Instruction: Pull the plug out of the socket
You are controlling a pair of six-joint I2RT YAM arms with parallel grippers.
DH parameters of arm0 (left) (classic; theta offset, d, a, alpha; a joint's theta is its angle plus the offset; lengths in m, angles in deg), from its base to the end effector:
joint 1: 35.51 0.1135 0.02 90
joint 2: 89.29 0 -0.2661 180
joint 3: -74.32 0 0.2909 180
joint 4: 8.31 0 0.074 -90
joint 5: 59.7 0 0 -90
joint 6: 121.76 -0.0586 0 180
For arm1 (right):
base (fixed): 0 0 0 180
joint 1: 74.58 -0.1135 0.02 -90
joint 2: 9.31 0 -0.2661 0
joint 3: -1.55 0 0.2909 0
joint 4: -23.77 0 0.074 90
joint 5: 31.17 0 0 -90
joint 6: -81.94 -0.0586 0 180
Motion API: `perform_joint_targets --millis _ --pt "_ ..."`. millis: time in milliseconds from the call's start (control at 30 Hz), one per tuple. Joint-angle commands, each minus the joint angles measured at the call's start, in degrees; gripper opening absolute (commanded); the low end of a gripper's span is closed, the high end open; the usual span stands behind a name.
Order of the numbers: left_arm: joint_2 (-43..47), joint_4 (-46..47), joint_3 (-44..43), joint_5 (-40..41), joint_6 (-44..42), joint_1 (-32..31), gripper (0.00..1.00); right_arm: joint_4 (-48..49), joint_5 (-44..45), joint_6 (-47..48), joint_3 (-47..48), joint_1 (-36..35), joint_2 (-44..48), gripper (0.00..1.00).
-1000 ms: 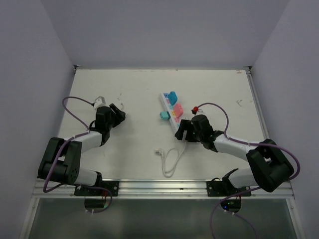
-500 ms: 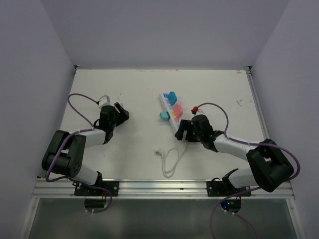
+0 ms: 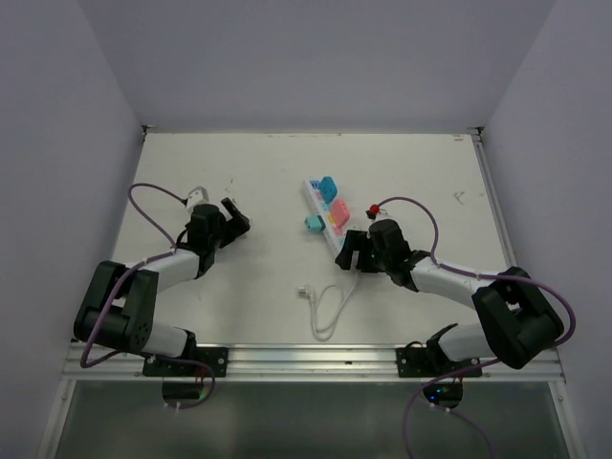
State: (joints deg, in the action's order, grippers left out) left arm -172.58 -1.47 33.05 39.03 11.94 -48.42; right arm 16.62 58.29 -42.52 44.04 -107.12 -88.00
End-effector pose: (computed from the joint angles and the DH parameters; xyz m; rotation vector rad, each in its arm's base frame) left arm 0.3069 -0.0612 0.1070 -0.6687 2.1002 -0.3935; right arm 0.2517 0.1613 0.1116 0.0354 2.4041 0.5816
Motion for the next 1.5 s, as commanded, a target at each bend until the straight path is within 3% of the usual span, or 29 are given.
perform_joint_targets --millis 0,133,333,567,800,1333,1467 --pt "4.4 -4.6 -2.1 -1.1 2.8 -0.7 0.99 -1.7 -4.4 0.7 -1.8 -0.1 -2.1 0.00" --pt "7.2 -9.4 -3.4 -1.7 5.0 -4.8 0.99 -1.0 -5.9 1.2 -1.7 -0.1 -2.8 0.00" --pt "8.1 -8.6 -4.2 -6.2 12.4 -12.0 0.99 0.0 -7.7 1.8 -1.4 -0.2 -3.9 0.00" --pt "1.0 -5.6 -8.8 -12.3 17.0 -15.4 0.97 0.6 -9.3 2.4 -1.3 -0.2 -4.5 0.00" --pt "-5.4 -4.2 -13.9 -13.5 22.0 -17.2 0.92 0.7 -9.4 2.6 -1.1 -0.3 -5.1 0.00" --pt "-11.8 0.2 -16.1 -13.7 28.6 -18.6 0.59 0.3 -8.6 2.6 -0.8 -1.0 -5.4 0.00" --pt "-12.6 0.3 -17.0 -13.2 28.5 -18.6 0.55 0.2 -8.6 2.7 -0.8 -1.0 -5.4 0.00"
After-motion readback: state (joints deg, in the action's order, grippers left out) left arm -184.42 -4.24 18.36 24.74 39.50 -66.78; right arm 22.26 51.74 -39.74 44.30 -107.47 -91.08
